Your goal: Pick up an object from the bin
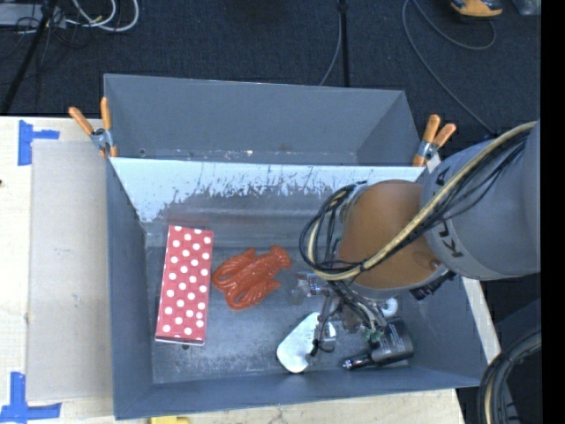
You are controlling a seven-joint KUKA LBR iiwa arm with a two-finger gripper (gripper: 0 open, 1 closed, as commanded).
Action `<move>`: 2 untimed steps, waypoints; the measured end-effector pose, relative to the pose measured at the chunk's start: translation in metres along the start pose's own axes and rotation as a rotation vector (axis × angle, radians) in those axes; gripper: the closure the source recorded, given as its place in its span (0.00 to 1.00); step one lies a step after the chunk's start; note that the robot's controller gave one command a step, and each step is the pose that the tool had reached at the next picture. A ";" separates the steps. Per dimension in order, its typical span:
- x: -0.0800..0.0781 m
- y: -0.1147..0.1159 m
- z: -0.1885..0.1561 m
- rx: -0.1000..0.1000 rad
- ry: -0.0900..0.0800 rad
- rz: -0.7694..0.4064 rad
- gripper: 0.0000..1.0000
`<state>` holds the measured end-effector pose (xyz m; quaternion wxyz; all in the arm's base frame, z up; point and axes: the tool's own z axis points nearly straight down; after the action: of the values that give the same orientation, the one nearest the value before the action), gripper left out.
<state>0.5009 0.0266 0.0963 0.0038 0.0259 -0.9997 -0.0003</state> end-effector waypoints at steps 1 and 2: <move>0.014 -0.021 0.026 0.000 -0.009 -0.264 1.00; 0.014 -0.021 0.026 0.000 -0.009 -0.263 1.00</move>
Offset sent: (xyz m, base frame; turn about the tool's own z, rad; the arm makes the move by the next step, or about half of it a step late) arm 0.0000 0.0000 0.0000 0.0000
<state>0.4877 0.0050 0.0706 -0.0005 0.1566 -0.9877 -0.0008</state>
